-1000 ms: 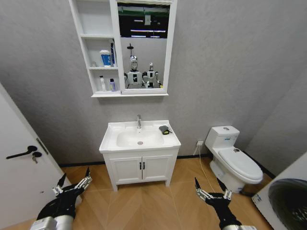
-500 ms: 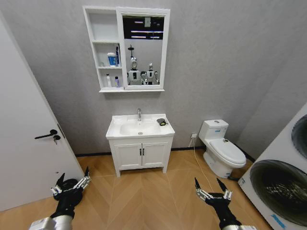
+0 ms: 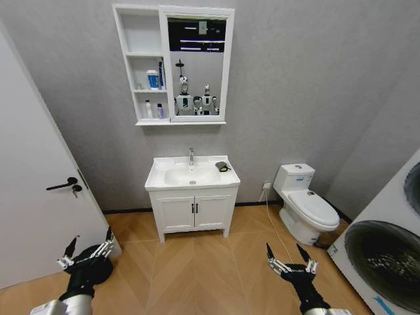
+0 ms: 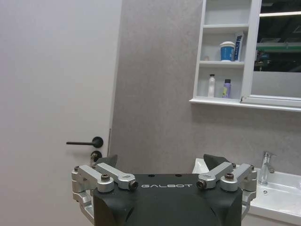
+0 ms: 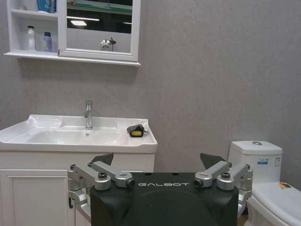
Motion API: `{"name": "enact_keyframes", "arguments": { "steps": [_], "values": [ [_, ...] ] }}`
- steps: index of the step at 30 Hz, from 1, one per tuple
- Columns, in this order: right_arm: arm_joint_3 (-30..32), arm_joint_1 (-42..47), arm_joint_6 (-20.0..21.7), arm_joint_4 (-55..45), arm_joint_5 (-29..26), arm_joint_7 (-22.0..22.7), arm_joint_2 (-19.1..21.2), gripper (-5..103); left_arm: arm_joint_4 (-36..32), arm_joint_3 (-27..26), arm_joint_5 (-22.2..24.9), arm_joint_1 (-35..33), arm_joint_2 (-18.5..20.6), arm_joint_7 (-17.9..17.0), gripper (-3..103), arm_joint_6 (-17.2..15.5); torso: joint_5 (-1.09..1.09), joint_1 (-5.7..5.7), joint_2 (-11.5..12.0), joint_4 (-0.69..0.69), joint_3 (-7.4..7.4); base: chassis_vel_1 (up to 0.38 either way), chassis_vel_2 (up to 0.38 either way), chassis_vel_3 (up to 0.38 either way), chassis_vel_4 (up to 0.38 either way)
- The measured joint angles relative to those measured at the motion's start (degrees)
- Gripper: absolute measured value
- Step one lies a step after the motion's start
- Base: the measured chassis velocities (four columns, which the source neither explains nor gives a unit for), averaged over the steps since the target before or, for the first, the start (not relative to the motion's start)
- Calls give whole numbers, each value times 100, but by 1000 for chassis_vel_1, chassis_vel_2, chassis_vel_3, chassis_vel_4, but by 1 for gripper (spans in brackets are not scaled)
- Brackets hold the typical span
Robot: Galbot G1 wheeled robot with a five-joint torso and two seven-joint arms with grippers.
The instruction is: Move facial cleanser and shampoo from washbasin to cabinet, then wipe washbasin with towel.
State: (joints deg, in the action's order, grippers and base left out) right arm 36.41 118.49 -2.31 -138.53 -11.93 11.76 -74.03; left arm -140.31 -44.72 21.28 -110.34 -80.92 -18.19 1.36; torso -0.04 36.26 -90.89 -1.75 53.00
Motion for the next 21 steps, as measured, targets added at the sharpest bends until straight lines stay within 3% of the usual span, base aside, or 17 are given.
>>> {"name": "enact_keyframes", "arguments": {
  "steps": [2,6,8,12,15,16,17,18,19,21],
  "values": [
    [0,0,0,0,0,0,0,100,10,-1,-3,10,0,-7,100,38,0,0,0,0,0,82,35,35,87],
    [0,0,0,0,0,0,0,100,195,-12,-172,109,11,-62,100,525,1,1,0,1,0,54,43,48,62],
    [0,0,0,0,0,0,0,100,262,-14,-215,123,17,-62,100,591,1,1,0,1,0,19,24,26,12],
    [1,0,0,0,0,0,0,100,898,-42,-485,229,23,-93,100,911,2,1,0,-1,0,0,0,0,0],
    [0,0,0,0,0,0,0,100,3185,-277,-1754,675,-86,386,100,1827,-2,1,0,1,0,0,0,0,0],
    [0,0,0,0,0,0,0,100,3185,-277,-1754,675,-86,386,100,1827,-2,1,0,1,0,0,0,0,0],
    [1,0,0,0,0,0,0,100,3735,-246,-1914,822,-95,371,100,1989,-1,1,0,1,0,0,0,0,0],
    [0,0,-1,0,0,0,0,100,4695,-80,-1995,1083,-90,159,100,2177,0,1,0,0,0,0,0,0,0],
    [0,0,-1,0,0,0,0,100,4695,-80,-1995,1083,-90,159,100,2177,0,1,0,0,0,0,0,0,0],
    [0,1,-1,0,0,0,0,100,6418,81,-2248,1503,-66,27,100,2391,-3,1,0,0,0,0,0,0,0]
  ]
}}
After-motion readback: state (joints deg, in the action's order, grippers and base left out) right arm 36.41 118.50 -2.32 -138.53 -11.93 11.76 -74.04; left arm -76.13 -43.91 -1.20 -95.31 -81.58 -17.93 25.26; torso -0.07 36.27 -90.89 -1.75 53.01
